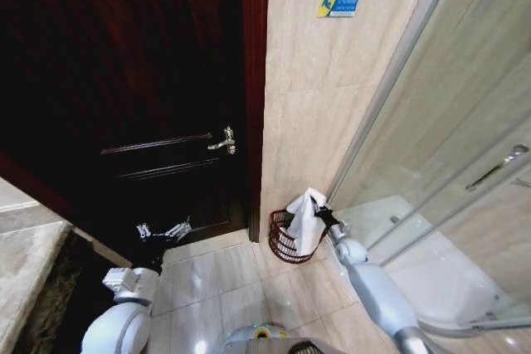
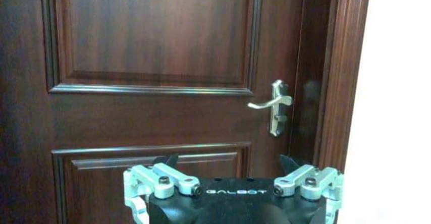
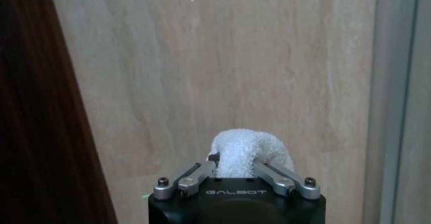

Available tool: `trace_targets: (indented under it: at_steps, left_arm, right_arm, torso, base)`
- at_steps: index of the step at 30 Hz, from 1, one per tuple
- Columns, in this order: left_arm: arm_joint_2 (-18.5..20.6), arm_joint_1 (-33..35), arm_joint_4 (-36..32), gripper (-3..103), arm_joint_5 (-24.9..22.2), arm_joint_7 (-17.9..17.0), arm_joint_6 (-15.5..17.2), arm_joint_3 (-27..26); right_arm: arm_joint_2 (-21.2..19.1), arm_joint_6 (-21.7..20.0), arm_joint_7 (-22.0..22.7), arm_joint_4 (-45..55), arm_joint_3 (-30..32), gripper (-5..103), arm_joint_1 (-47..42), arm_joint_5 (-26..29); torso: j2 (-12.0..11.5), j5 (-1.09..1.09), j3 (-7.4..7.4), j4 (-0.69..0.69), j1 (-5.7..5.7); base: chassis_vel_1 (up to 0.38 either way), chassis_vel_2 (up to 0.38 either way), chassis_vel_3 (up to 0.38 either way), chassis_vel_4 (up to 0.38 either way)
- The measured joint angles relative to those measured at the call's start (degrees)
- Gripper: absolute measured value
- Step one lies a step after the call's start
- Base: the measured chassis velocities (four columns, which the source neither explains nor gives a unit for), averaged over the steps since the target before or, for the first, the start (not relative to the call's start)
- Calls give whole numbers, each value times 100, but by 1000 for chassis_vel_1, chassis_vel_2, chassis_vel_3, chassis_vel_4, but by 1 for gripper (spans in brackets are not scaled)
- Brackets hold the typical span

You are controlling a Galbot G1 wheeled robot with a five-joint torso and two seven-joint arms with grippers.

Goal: Discard the used towel into the hamper.

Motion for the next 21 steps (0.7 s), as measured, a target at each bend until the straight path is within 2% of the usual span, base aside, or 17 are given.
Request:
trace_targets:
  at_steps: [3,6,10,14,21]
  left_arm:
    - [0,0,0,98,0,0,0,0]
    - [0,0,0,98,0,0,0,0]
    - [0,0,0,98,0,0,0,0]
    - [0,0,0,98,0,0,0,0]
    - [0,0,0,98,0,0,0,0]
  right_arm:
    - [29,42,99,-40,104,9,161,-34]
    - [-17,131,137,-43,160,9,418,-87]
    - [-120,446,18,-402,147,9,1088,-116]
    - [-75,729,-136,-800,105,9,1397,-96]
    - [189,1008,-286,-1100,102,9,1209,-193]
  torso:
    - [0,4,1,0,0]
    - [0,-3,0,1,1]
    - [-1,-1,1,2,5]
    - [-1,1,1,2,5]
    - [0,-1,0,2,3]
  base:
    - [0,0,0,0]
    - [0,0,0,0]
    - [0,0,0,0]
    - [0,0,0,0]
    - [0,0,0,0]
